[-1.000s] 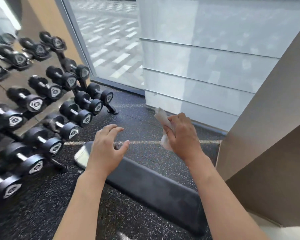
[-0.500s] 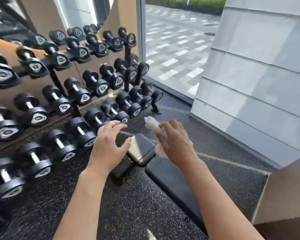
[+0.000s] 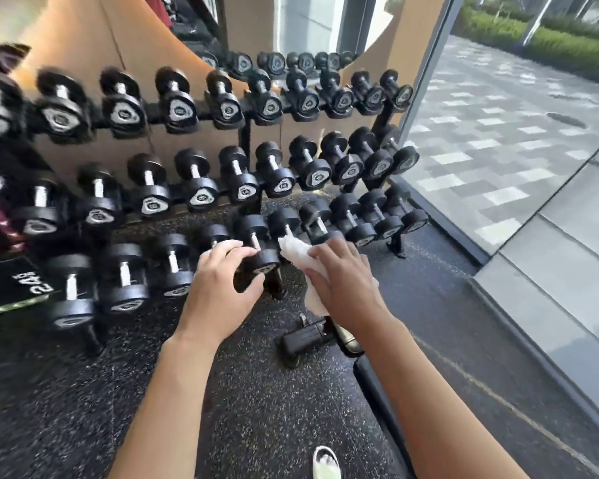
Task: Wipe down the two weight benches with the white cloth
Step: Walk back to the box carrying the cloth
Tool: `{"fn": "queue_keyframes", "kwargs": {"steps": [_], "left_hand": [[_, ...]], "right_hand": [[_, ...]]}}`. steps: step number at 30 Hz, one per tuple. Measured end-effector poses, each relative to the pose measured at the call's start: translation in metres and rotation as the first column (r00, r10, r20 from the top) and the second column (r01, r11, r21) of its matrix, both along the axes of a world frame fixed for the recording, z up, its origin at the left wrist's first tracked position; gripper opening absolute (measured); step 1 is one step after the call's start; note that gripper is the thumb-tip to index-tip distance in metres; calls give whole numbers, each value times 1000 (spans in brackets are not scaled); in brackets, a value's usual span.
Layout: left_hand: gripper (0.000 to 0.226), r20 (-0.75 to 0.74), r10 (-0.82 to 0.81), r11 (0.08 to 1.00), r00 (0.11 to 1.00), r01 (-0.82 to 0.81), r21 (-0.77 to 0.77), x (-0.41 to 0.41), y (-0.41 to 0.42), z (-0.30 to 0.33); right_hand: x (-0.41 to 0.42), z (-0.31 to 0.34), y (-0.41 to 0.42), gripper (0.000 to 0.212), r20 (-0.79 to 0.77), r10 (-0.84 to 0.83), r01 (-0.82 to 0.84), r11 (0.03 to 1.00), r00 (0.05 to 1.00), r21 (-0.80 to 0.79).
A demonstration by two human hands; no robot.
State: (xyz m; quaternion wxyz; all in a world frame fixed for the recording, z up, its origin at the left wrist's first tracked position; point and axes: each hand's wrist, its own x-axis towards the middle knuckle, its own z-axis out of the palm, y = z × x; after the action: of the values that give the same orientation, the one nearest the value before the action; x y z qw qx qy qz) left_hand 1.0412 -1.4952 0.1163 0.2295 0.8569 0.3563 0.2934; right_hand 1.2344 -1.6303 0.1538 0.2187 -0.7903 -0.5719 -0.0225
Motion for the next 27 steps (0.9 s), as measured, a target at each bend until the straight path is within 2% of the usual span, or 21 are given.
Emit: {"fn": "queue_keyframes", "kwargs": {"steps": [11, 18, 27], "left_hand": [[41, -99, 306, 951, 947, -309, -13, -51, 92, -2], [41, -154, 465, 884, 872, -468, 20, -54, 151, 18], [39, -246, 625, 771, 741, -636, 44, -93, 174, 26]], "right_hand": [[-12, -20, 163, 27, -108, 269, -268, 963, 957, 20], [-5, -16, 265, 28, -165, 440, -437, 898, 883, 59], [-40, -27, 346, 32, -331, 583, -594, 801, 742, 79]]}}
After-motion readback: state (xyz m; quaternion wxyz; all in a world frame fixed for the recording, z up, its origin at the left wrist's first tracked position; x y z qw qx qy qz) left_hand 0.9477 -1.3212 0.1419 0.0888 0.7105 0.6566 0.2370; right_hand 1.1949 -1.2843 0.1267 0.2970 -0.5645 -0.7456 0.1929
